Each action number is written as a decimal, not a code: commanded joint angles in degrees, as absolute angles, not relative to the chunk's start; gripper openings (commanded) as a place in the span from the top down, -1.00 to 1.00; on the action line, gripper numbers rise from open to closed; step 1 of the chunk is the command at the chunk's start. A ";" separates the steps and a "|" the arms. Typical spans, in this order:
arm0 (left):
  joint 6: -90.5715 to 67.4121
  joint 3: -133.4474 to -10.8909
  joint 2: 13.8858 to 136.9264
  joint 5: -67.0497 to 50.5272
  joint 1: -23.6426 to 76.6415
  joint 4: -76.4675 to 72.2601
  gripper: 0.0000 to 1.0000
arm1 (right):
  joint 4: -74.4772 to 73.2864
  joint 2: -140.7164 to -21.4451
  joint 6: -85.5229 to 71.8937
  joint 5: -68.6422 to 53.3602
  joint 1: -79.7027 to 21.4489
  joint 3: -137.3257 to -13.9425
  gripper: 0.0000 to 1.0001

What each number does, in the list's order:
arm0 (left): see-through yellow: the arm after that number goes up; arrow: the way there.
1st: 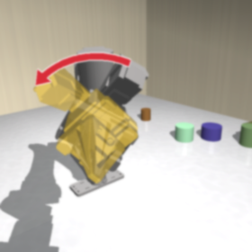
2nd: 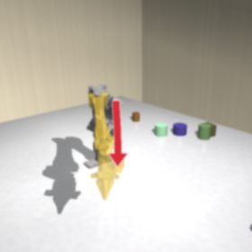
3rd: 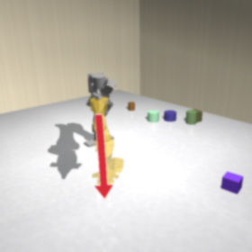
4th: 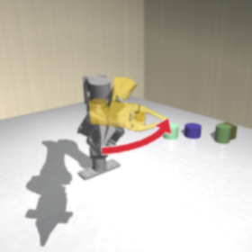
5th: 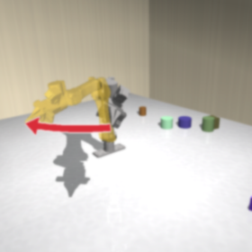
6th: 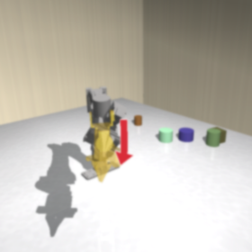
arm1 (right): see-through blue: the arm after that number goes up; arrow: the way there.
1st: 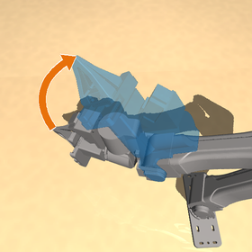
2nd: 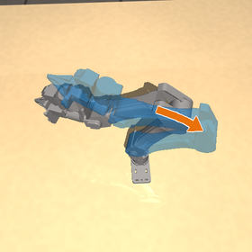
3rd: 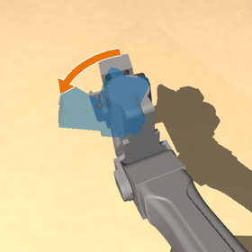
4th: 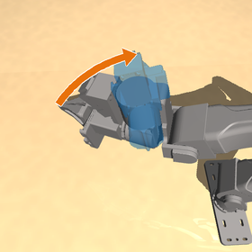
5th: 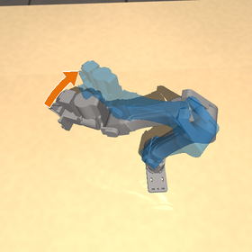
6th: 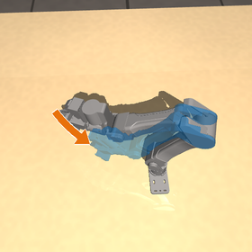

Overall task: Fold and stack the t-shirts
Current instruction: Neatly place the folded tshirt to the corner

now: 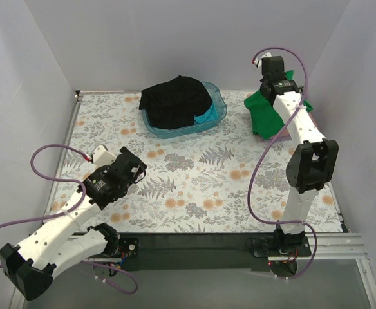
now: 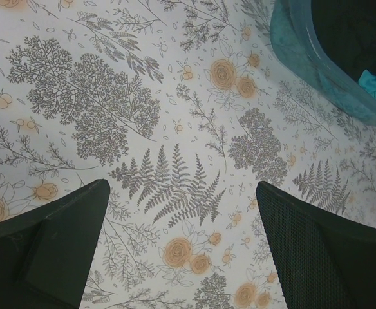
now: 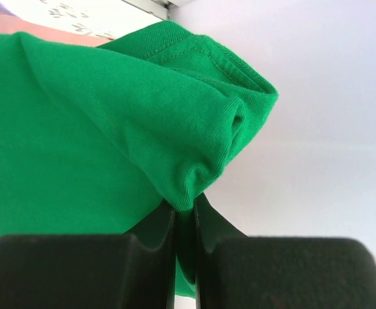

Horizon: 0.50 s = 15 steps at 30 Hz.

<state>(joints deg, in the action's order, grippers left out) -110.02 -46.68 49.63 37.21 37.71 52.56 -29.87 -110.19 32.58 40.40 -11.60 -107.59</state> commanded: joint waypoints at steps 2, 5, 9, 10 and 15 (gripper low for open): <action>-110.66 -47.72 50.01 40.17 37.44 51.59 -0.97 | -26.19 -108.10 31.03 39.21 -7.74 -110.39 0.97; -110.65 -47.99 50.97 40.52 37.44 51.76 -0.96 | -25.40 -110.20 30.50 37.62 -6.07 -110.56 0.97; -110.92 -48.25 52.56 41.04 37.44 51.50 -0.96 | -21.98 -110.22 29.79 34.45 -5.27 -110.13 0.97; -110.83 -48.34 52.82 41.13 37.44 51.59 -0.96 | -21.36 -110.21 29.36 35.58 -5.36 -109.87 0.97; -110.83 -48.43 54.40 41.22 37.44 51.59 -0.96 | -20.31 -109.34 25.14 38.93 -5.27 -107.85 0.97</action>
<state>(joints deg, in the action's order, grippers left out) -110.21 -46.68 54.08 38.33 37.71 51.86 -26.41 -111.11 28.29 36.10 -5.02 -107.87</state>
